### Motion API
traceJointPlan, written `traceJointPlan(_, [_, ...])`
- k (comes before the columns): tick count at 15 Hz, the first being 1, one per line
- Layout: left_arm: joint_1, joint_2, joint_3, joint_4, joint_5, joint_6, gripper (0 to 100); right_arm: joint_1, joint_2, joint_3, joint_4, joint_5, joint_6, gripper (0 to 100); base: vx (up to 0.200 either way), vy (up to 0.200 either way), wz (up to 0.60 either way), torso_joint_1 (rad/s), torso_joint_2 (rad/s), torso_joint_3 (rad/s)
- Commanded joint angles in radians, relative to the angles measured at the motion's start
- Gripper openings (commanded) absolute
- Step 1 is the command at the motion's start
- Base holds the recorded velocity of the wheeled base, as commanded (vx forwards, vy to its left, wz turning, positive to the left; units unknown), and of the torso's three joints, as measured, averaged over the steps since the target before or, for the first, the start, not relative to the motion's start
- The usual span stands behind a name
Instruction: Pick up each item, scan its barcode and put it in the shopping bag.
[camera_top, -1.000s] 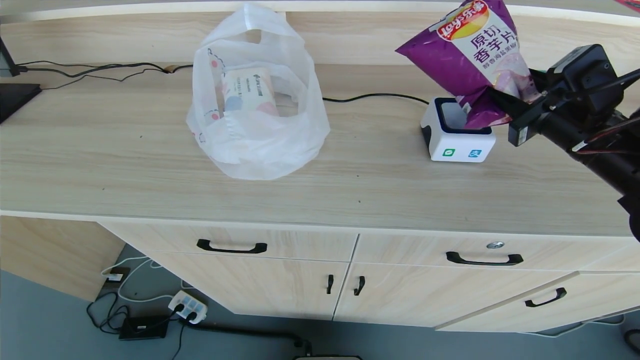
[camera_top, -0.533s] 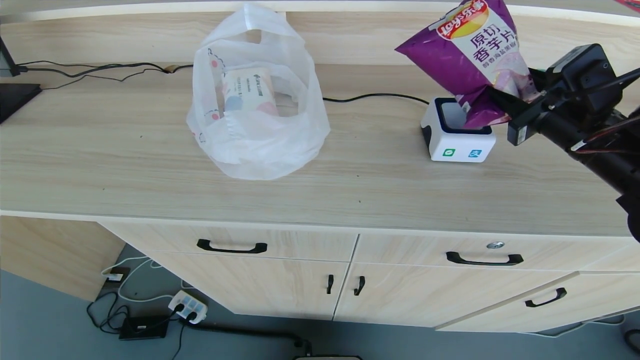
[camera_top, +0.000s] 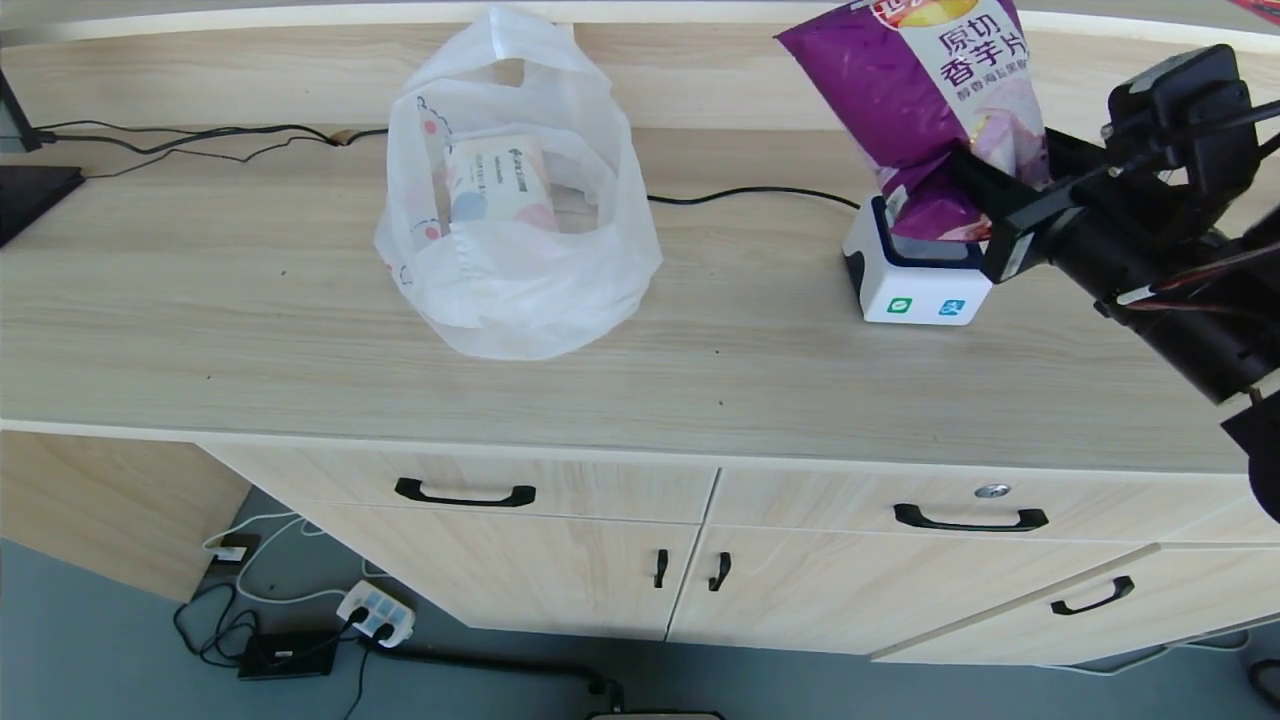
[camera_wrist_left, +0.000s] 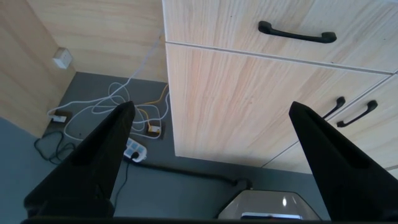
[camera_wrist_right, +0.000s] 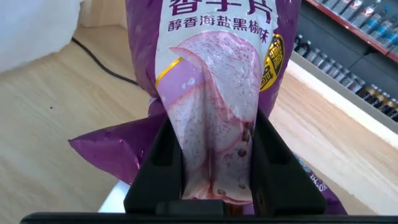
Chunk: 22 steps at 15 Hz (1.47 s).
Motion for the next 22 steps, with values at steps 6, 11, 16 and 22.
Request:
traceJointPlan(6, [0.000,0.000,0.000,0.000,0.000,0.000,100,0.273,-0.204,0.105,0.020,-0.252,0.429,0,0.000,0.000,0.00,0.000,0.00,0.000])
traceJointPlan(11, [0.001,0.000,0.000,0.000,0.000,0.000,100,0.274,-0.228,0.146,0.028,-0.250,0.457,0,0.000,0.160,0.00,-0.003,0.00,0.003])
traceJointPlan(16, [0.000,0.000,0.000,0.000,0.000,0.000,100,0.274,-0.230,0.140,0.038,-0.241,0.454,0,0.000,0.200,0.00,0.005,0.01,0.007])
traceJointPlan(22, [0.000,0.000,0.000,0.000,0.000,0.000,100,0.279,-0.225,0.123,0.081,-0.232,0.457,0,0.000,0.100,0.40,0.004,0.00,0.003])
